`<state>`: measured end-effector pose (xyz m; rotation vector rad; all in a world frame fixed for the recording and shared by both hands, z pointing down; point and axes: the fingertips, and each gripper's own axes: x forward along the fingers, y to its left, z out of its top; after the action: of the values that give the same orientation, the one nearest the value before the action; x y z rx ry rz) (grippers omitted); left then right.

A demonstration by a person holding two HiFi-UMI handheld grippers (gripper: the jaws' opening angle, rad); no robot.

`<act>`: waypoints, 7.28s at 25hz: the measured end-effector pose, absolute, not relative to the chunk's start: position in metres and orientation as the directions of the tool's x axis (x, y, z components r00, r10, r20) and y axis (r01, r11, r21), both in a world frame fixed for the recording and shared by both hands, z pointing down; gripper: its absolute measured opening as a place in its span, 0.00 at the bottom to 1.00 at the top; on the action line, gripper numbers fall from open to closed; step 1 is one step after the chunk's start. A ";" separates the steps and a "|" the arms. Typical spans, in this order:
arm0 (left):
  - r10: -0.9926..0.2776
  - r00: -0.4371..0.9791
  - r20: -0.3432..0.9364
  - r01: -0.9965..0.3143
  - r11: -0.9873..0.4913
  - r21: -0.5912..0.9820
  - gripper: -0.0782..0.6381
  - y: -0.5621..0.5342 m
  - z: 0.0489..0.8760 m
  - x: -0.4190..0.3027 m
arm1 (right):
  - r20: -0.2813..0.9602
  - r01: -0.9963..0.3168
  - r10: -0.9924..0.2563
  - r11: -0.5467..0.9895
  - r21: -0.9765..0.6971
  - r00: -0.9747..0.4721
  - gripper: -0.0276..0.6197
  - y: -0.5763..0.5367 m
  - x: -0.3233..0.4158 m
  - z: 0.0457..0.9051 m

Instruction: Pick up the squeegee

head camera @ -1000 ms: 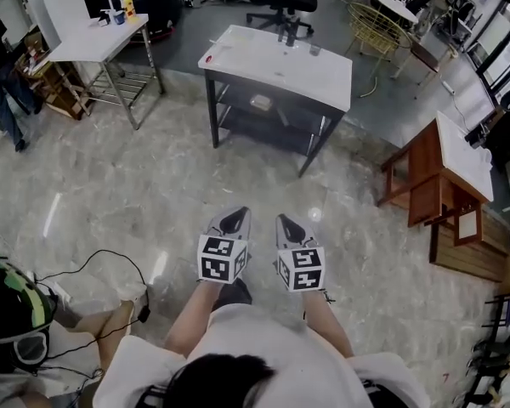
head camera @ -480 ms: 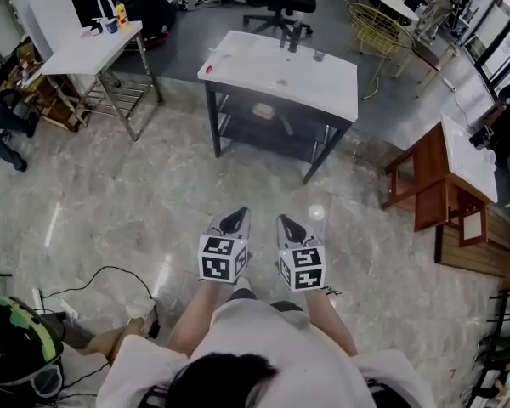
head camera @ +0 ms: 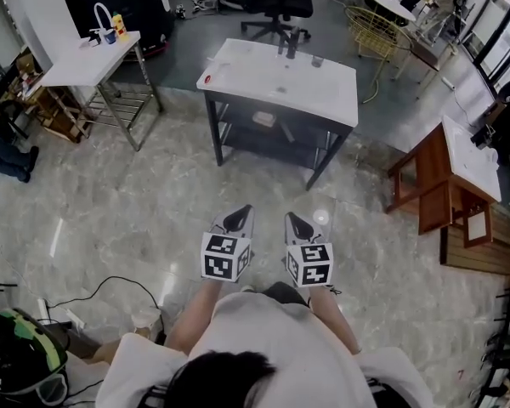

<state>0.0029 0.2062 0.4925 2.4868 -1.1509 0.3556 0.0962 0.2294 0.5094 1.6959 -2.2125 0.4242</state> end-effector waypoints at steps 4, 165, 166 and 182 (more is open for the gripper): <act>-0.684 0.616 0.390 -0.782 -0.591 0.198 0.15 0.204 0.495 0.000 | 0.419 -0.966 -0.873 0.253 -0.046 -0.248 0.08 0.222 0.094 0.511; -0.764 0.452 0.461 -0.884 -0.314 0.346 0.15 -0.494 0.558 -0.150 | 0.637 -0.906 -0.653 0.212 -0.366 -0.410 0.35 -0.493 -0.060 0.590; -0.762 0.452 0.464 -0.885 -0.316 0.343 0.15 -0.495 0.560 -0.152 | 0.646 -0.913 -0.653 0.202 -0.356 -0.396 0.35 -0.497 -0.060 0.592; -0.803 0.371 0.466 -0.906 -0.202 0.372 0.15 -0.515 0.564 -0.200 | 0.765 -0.959 -0.593 0.051 -0.278 -0.253 0.35 -0.527 -0.058 0.613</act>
<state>-0.2000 -0.5147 0.5635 2.0432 -1.4702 0.2254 -0.0580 -0.5271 0.6130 1.5528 -1.8862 1.0823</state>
